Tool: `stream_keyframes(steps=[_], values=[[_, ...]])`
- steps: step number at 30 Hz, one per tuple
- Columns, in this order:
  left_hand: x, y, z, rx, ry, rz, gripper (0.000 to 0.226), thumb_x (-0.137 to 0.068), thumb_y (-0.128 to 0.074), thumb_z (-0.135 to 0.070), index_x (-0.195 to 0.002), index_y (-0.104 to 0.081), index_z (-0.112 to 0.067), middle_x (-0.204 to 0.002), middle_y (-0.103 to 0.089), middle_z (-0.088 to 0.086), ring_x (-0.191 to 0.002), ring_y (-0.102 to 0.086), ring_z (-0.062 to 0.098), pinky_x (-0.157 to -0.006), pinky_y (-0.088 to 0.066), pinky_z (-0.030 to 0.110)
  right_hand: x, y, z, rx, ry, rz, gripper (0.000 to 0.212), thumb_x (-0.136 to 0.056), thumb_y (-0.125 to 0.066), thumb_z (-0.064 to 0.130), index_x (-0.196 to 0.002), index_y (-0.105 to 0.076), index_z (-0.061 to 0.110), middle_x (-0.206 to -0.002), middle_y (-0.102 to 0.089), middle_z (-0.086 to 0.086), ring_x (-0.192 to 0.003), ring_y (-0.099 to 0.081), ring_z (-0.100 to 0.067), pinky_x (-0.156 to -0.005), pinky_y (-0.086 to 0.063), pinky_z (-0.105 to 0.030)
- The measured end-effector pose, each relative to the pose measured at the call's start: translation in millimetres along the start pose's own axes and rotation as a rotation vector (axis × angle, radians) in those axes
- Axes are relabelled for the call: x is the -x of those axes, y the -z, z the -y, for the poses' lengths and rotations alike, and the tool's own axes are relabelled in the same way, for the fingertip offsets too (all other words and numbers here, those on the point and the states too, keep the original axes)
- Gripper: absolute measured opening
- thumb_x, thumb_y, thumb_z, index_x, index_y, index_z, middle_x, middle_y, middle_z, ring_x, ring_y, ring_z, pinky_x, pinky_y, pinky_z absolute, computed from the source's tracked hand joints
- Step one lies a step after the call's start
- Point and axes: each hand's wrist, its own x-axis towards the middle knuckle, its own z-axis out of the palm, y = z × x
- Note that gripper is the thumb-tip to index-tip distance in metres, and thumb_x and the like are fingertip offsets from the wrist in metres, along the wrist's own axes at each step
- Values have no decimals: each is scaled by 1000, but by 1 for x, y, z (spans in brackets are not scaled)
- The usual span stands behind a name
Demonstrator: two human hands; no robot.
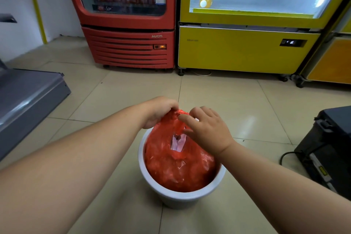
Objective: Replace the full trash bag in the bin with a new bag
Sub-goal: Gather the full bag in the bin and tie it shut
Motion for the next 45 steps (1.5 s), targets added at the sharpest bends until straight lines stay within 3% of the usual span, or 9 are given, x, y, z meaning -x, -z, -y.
stream_keyframes(steps=[4,9,17,27,33,35,37,40,45], values=[[-2,-4,1,72,37,10,24,-83,-42,-13,-63,-53,-7,-60,-52,12,-55,-48,24,-60,-44,30,1,4,-3,21,129,-1,31,-72,-54,12,-90,-74,27,-70,-63,-3,-58,-57,-22,-54,-46,-28],[-4,-1,3,7,-20,-35,23,-84,-46,-11,-63,-55,-8,-64,-54,12,-59,-50,25,-61,-43,30,1,11,-5,-51,83,79,19,-57,-83,13,-68,-73,25,-65,-63,0,-56,-58,-21,-53,-44,-25],[-19,9,18,-606,-433,-274,27,-94,-49,-22,-107,-69,-9,-114,-67,7,-107,-58,20,-85,-39,24,13,19,-8,-299,-9,164,22,-79,-65,25,-66,-73,8,-64,-68,-5,-55,-63,-26,-55,-53,-26],[-34,20,67,-1041,-492,-484,20,-90,-51,-16,-93,-68,-6,-96,-64,16,-97,-58,34,-80,-44,32,71,8,-17,-522,-210,595,26,-90,-58,25,-79,-65,2,-83,-64,-11,-85,-56,-25,-72,-35,-21],[-40,-7,59,-30,-392,-544,43,-92,-50,-9,-133,-49,-17,-110,-68,14,-105,-63,27,-95,-46,34,64,16,-8,-714,-271,519,20,-88,-61,21,-70,-58,12,-90,-62,-4,-92,-56,-21,-84,-45,-28],[-42,-16,53,398,-329,-466,56,-93,-48,-7,-143,-28,-21,-96,-68,10,-91,-69,21,-81,-55,35,57,16,6,-916,-438,468,26,-89,-60,17,-66,-49,22,-96,-66,7,-97,-60,-9,-86,-44,-20],[-46,-21,50,654,-254,-430,30,-95,-47,-10,-125,-44,-7,-86,-64,9,-67,-71,10,-55,-56,26,49,14,19,-1101,-607,428,32,-92,-57,16,-63,-46,27,-81,-63,16,-85,-60,3,-81,-45,-17],[-51,-22,54,749,-183,-433,21,-96,-46,-17,-79,-58,-13,-68,-56,3,-45,-61,5,-42,-50,18,37,12,25,-1307,-815,289,33,-97,-47,15,-65,-52,21,-68,-61,3,-68,-56,-9,-73,-47,-26],[-72,-21,65,600,-123,-582,30,-98,-39,-21,-71,-53,-18,-60,-40,0,-44,-32,12,-45,-31,22,43,8,21,-1255,-880,260,37,-98,-44,16,-61,-43,21,-47,-48,15,-49,-42,0,-56,-38,-15]])
